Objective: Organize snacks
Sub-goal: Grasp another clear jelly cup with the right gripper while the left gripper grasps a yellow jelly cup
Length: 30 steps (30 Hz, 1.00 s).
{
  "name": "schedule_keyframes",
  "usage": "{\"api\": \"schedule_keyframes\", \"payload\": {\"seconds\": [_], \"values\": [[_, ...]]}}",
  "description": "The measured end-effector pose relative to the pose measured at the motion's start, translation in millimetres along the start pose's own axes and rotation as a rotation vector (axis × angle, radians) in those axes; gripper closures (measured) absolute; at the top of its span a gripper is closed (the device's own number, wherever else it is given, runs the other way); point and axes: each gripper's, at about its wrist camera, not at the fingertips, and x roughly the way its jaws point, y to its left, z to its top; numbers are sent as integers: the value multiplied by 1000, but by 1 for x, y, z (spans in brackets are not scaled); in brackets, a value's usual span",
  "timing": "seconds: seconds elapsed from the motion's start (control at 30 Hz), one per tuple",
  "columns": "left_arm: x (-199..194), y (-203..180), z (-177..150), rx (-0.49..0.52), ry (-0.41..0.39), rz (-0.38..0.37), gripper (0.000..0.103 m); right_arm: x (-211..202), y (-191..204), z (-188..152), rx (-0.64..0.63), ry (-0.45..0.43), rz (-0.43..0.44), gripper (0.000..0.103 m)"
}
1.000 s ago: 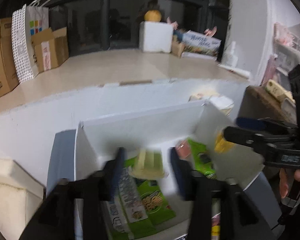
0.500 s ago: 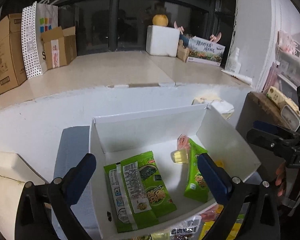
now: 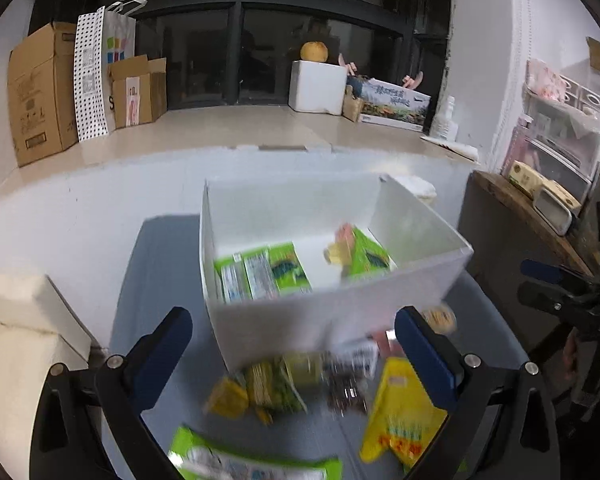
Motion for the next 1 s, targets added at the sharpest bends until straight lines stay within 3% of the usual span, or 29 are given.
{"api": "schedule_keyframes", "payload": {"seconds": [0.23,0.37,0.6,0.67,0.73,0.8,1.0], "values": [[-12,-11,-57,6,64,13,0,3,-14,-48,49,43,-33,0],[-17,-12,-72,-7,90,10,0,18,-14,-55,-10,83,-75,0],[-26,-2,-85,-47,101,15,0,69,-30,-48,-29,162,-54,0],[-27,3,-87,-60,107,25,0,82,-34,-44,-36,173,-55,5],[-27,11,-89,-72,119,42,0,95,-36,-41,-42,192,-66,24],[-29,16,-91,-84,119,43,0,106,-38,-40,-48,219,-72,34],[-27,25,-95,-109,129,39,0,110,-40,-38,-28,220,-10,36]]}}
